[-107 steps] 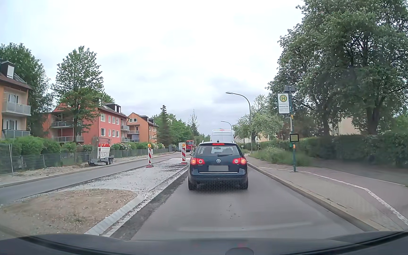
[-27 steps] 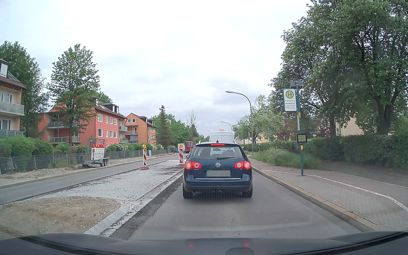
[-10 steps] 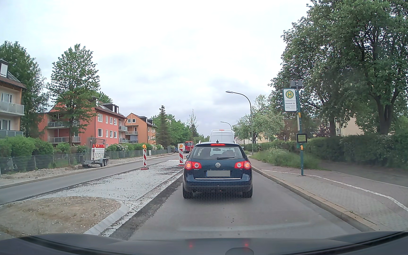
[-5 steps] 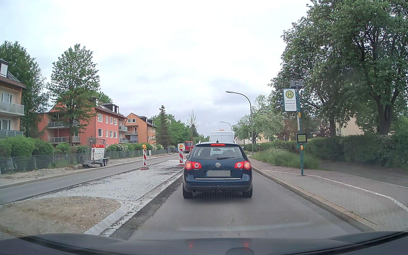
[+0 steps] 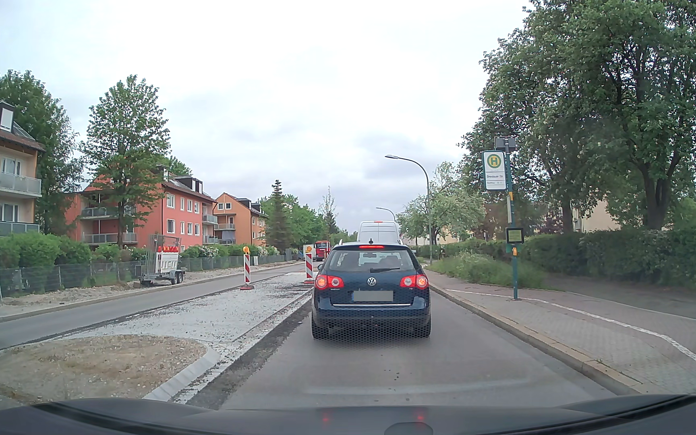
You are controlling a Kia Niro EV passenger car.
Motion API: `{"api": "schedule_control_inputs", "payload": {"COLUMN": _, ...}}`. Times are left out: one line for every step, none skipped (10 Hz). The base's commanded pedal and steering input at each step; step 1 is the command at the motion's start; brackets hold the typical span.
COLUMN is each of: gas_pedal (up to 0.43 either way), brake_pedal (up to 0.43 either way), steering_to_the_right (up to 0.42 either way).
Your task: Follow the waypoints while adhering to traffic rules and regulations
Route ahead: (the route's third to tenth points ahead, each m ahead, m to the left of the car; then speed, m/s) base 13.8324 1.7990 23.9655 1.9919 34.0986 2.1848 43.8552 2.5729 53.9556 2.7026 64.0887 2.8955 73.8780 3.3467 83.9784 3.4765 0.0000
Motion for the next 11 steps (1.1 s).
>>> {"api": "schedule_control_inputs", "payload": {"gas_pedal": 0.000, "brake_pedal": 0.262, "steering_to_the_right": -0.016}}
{"api": "schedule_control_inputs", "payload": {"gas_pedal": 0.000, "brake_pedal": 0.262, "steering_to_the_right": -0.016}}
{"api": "schedule_control_inputs", "payload": {"gas_pedal": 0.000, "brake_pedal": 0.262, "steering_to_the_right": -0.016}}
{"api": "schedule_control_inputs", "payload": {"gas_pedal": 0.000, "brake_pedal": 0.262, "steering_to_the_right": -0.016}}
{"api": "schedule_control_inputs", "payload": {"gas_pedal": 0.000, "brake_pedal": 0.262, "steering_to_the_right": -0.016}}
{"api": "schedule_control_inputs", "payload": {"gas_pedal": 0.000, "brake_pedal": 0.262, "steering_to_the_right": -0.016}}
{"api": "schedule_control_inputs", "payload": {"gas_pedal": 0.000, "brake_pedal": 0.262, "steering_to_the_right": -0.016}}
{"api": "schedule_control_inputs", "payload": {"gas_pedal": 0.000, "brake_pedal": 0.262, "steering_to_the_right": -0.016}}
{"api": "schedule_control_inputs", "payload": {"gas_pedal": 0.000, "brake_pedal": 0.262, "steering_to_the_right": -0.016}}
{"api": "schedule_control_inputs", "payload": {"gas_pedal": 0.000, "brake_pedal": 0.262, "steering_to_the_right": -0.016}}
{"api": "schedule_control_inputs", "payload": {"gas_pedal": 0.000, "brake_pedal": 0.262, "steering_to_the_right": -0.016}}
